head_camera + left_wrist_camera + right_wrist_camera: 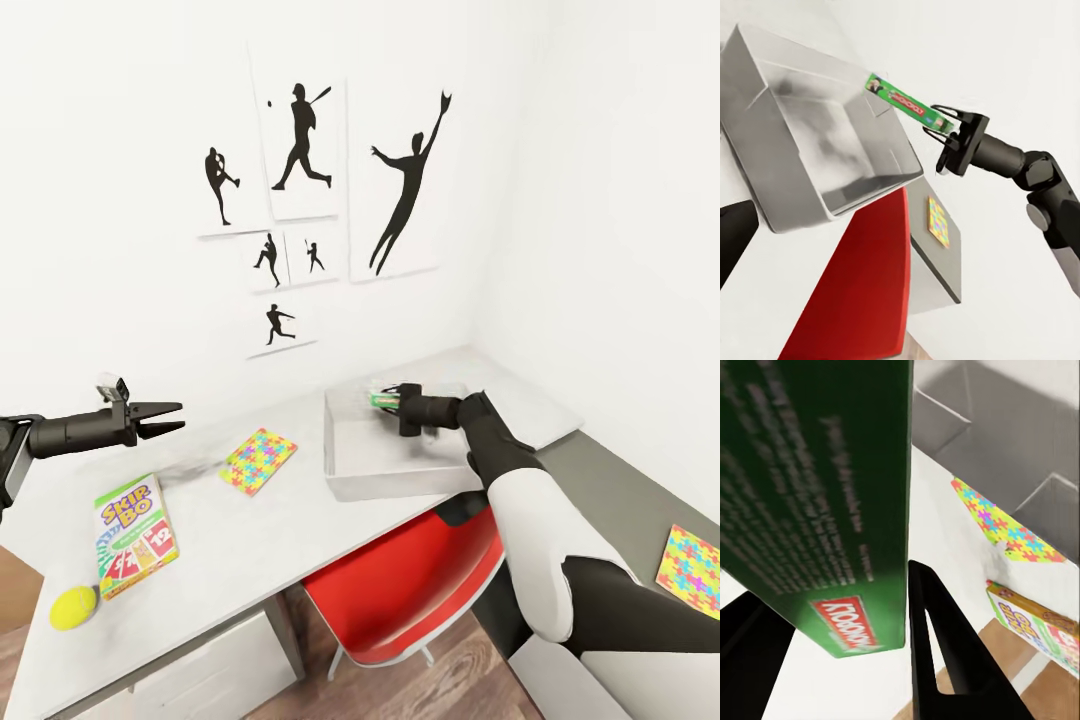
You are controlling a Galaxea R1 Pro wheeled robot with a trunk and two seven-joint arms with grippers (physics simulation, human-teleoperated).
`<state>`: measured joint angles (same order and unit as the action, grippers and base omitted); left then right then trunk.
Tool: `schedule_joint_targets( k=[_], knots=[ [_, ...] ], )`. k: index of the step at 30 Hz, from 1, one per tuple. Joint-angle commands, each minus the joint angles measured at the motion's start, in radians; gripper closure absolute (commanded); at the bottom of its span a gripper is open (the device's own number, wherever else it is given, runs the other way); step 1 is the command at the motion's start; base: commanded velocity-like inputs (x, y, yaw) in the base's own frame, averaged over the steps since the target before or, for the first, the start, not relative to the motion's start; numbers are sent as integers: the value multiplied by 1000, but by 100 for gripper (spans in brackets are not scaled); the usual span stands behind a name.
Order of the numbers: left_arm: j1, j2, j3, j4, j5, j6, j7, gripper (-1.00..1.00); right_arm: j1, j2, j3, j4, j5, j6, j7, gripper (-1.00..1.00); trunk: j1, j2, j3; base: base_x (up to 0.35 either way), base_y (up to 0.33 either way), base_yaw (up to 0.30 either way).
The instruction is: Put all the toys in the child's room - the three board games (two on the bed and one on the table), the two jigsaw puzzles on the table, and the tennis ball on the table - inside the toy box on the table in the child's room.
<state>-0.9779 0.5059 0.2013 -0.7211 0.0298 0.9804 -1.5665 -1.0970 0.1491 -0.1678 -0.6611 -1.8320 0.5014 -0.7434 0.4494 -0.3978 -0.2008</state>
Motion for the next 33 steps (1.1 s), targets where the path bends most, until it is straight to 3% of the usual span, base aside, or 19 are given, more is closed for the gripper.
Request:
schedule_joint_targets(
  k=[1, 3, 7, 10, 33],
  knots=[
    [-1, 0, 0, 0, -1, 11, -4, -100, -2, 1, -7, -1, -8, 1, -29, 100, 1, -2, -2, 0, 0, 9],
    [-1, 0, 0, 0, -1, 11, -4, -100, -2, -8, -10, 1, -13, 0, -117, 100, 1, -2, -2, 0, 0, 5],
    [-1, 0, -1, 0, -1, 11, -4, -100, -2, -23, -33, 1, -38, -1, -198, 100, 1, -2, -2, 0, 0, 2],
    [-1, 0, -2, 0, -1, 11, -4, -100, -2, -28, -44, 0, -50, 0, -219, 100, 1, -2, -2, 0, 0, 0],
    [-1, 0, -1, 0, -1, 11, -4, -100, -3, -44, -53, 0, -59, -4, -232, 100, 1, -2, -7, 0, 0, -37]
  ],
)
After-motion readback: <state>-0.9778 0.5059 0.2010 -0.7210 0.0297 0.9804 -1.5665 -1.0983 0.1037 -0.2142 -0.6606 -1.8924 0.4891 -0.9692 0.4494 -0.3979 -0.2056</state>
